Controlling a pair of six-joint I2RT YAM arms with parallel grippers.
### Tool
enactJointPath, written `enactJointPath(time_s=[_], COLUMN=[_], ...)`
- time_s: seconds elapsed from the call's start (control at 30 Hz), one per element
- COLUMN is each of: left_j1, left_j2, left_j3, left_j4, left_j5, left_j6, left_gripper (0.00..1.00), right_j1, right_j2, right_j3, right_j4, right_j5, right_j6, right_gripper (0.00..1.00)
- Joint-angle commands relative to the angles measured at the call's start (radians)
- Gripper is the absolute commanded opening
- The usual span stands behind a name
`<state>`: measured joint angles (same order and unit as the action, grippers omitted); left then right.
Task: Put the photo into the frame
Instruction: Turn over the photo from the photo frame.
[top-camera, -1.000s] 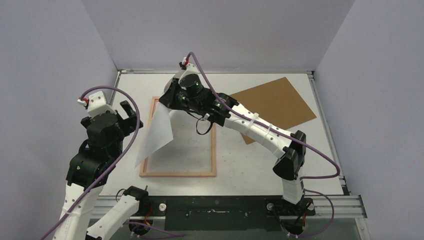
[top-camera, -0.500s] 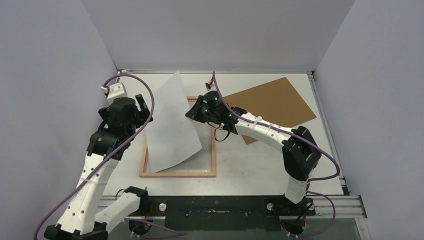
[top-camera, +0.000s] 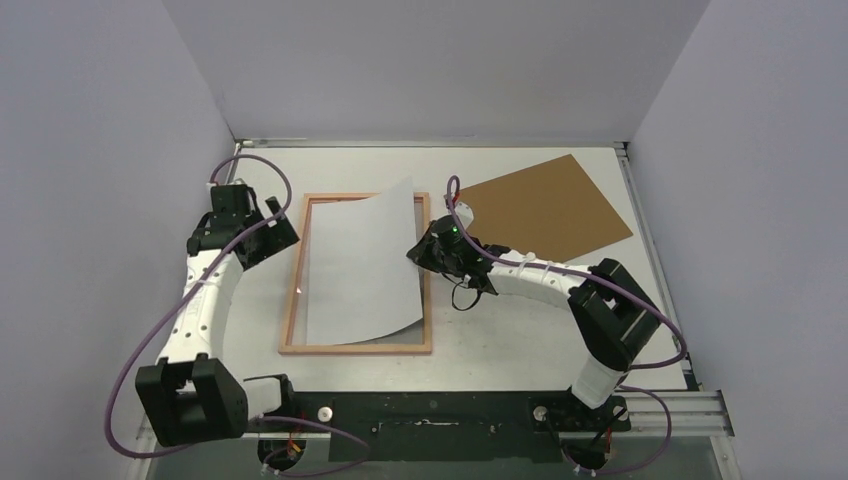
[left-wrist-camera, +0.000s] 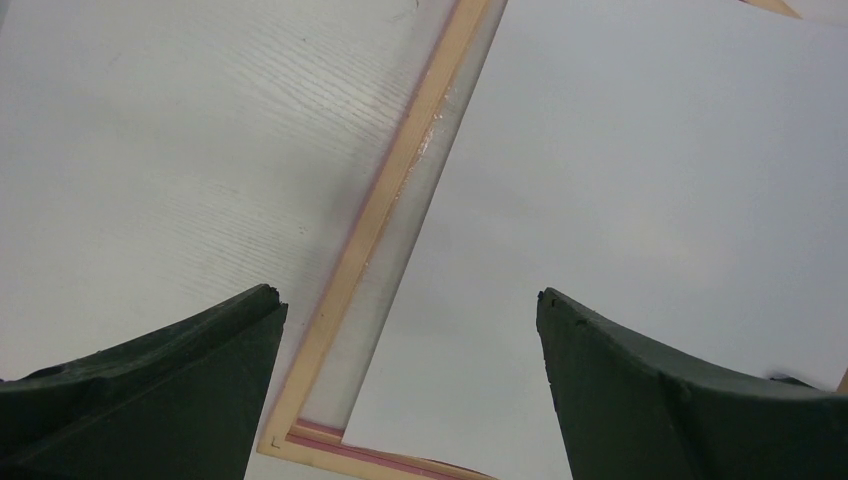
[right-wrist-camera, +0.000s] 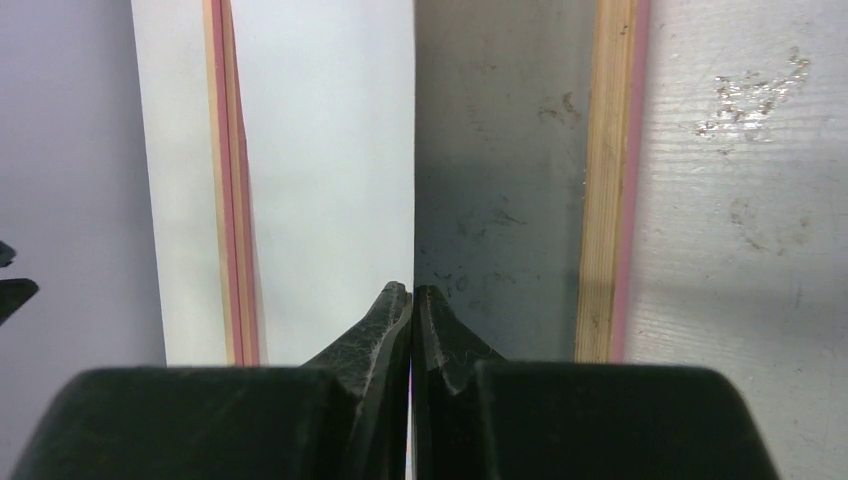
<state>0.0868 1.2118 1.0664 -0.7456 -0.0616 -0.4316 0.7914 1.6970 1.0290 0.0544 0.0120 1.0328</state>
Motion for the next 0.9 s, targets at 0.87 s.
enactJointPath(time_s=[0.87], left_j1=[0.149], left_j2=[0.279], left_j3=[-0.094], left_j4=[0.168], left_j5=[0.155], left_j6=[0.016], left_gripper=[0.96], right_j1=[0.044], right_j2=[0.086], right_j3=[0.022], right_j4=[0.117], right_j5=[0.032], right_j6=[0.192], right_gripper=[0.18])
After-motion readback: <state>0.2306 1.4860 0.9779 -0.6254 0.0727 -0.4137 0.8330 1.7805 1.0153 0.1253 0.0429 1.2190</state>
